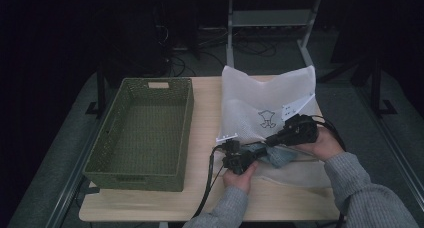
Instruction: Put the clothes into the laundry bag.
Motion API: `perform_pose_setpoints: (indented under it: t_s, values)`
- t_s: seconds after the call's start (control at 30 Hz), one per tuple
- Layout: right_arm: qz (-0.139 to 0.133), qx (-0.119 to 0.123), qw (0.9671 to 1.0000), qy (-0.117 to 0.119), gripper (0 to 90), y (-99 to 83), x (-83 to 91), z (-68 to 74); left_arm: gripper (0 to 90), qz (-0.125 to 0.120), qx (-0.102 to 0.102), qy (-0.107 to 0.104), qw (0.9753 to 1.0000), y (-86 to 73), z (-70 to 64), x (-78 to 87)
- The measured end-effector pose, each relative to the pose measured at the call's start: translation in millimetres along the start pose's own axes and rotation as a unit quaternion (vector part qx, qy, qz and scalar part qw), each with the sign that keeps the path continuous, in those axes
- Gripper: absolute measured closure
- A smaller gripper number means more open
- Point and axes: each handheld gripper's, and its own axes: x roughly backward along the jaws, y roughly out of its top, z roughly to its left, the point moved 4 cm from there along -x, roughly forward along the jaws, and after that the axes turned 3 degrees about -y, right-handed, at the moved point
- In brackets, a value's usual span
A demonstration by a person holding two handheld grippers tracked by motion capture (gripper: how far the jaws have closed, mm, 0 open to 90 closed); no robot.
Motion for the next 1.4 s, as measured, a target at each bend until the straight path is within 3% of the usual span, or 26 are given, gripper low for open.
perform_pose_setpoints:
  t_s: [0.07,0.13,0.33,0.43,0.47,0.53,0.63,0.7,0.83,0.97,1.2,1.3,1.4]
  values:
    - [0.004,-0.004,1.0,0.001,88.0,-2.3,-0.6,-2.1,75.5,0.01,-0.011,0.002,0.9999,-3.8,1.2,0.6]
    - [0.006,-0.007,1.0,0.0,88.0,-4.2,-2.3,-3.9,70.9,0.018,-0.008,-0.002,0.9998,-6.4,2.7,3.5]
    - [0.01,-0.011,0.9999,-0.001,87.9,-6.8,-8.6,-7.9,44.6,0.048,-0.018,0.009,0.9986,-15.6,0.0,19.2]
    - [0.011,-0.015,0.9998,-0.002,87.9,-6.4,-10.1,-9.7,37.8,0.057,-0.01,0.014,0.9982,-21.2,3.6,25.7]
    - [0.011,-0.016,0.9998,-0.003,88.0,-6.2,-10.9,-9.9,36.9,0.067,0.005,0.01,0.9977,-22.2,7.1,23.5]
    - [0.015,-0.016,0.9998,-0.003,87.9,-5.2,-14.0,-9.3,40.5,0.073,0.02,0.008,0.9971,-22.3,10.7,16.6]
    - [0.021,-0.012,0.9997,-0.003,87.9,-4.8,-16.7,-7.0,65.5,0.052,0.016,-0.006,0.9985,-18.6,10.1,7.3]
    - [0.021,-0.011,0.9997,0.001,87.9,-5.1,-17.0,-6.0,75.3,0.036,0.007,-0.001,0.9993,-13.3,7.9,3.1]
    - [0.013,-0.003,0.9999,0.011,88.0,-3.5,-10.8,-0.4,79.0,0.002,-0.003,0.0,1.0,5.0,-0.8,2.8]
    - [-0.011,-0.001,0.9998,0.016,88.0,0.8,0.6,2.5,78.9,-0.016,-0.001,0.004,0.9999,11.7,-3.2,0.0]
    - [0.008,-0.011,0.9999,0.008,87.9,-7.3,-5.4,-4.4,69.3,0.011,-0.009,0.01,0.9999,-5.7,4.0,2.5]
    - [0.01,-0.018,0.9998,0.005,87.9,-9.7,-9.0,-7.9,50.8,0.019,-0.011,0.015,0.9996,-11.3,3.8,9.2]
    - [0.01,-0.018,0.9998,0.003,87.8,-9.5,-9.9,-8.4,40.1,0.021,-0.011,0.021,0.9995,-17.8,3.0,19.8]
